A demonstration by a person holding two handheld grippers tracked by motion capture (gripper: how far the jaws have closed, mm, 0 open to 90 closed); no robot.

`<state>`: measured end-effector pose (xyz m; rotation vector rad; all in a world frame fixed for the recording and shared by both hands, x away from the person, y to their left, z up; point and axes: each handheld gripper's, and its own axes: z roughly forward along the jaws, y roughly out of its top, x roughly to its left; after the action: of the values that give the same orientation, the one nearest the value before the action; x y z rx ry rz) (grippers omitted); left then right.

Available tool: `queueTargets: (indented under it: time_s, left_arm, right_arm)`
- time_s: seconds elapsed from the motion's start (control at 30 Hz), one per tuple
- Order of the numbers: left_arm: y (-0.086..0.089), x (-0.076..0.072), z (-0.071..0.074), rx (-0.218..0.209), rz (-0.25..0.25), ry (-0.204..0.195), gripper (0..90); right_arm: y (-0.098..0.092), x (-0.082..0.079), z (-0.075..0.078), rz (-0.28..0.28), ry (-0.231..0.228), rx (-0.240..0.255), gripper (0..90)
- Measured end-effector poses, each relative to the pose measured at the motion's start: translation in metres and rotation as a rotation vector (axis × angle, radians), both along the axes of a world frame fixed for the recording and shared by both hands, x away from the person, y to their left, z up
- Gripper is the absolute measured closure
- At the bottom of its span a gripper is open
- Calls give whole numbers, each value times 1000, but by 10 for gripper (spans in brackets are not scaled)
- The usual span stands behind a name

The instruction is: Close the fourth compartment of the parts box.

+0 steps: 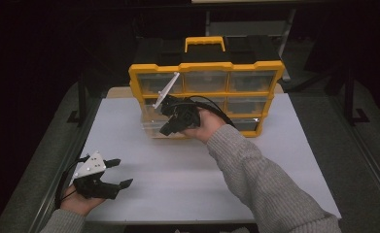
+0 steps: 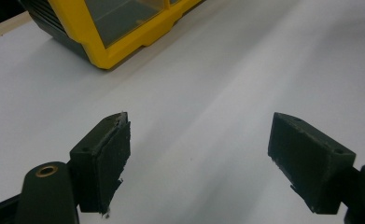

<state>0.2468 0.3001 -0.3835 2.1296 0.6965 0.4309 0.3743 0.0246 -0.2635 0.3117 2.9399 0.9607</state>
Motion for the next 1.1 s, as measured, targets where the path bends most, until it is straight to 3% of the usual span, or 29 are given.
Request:
queueTargets:
  time_s: [0.5, 0.9, 1.1]
  left_arm:
    - [0, -1, 0, 2, 0, -1, 206]
    - [1, -2, 0, -1, 8, 5, 206]
    - [3, -3, 1, 0, 9, -2, 206]
  right_arm:
    - [2, 4, 4, -4, -18, 0, 894]
    - [7, -5, 4, -10, -82, -53, 894]
    - [10, -9, -4, -2, -100, -84, 894]
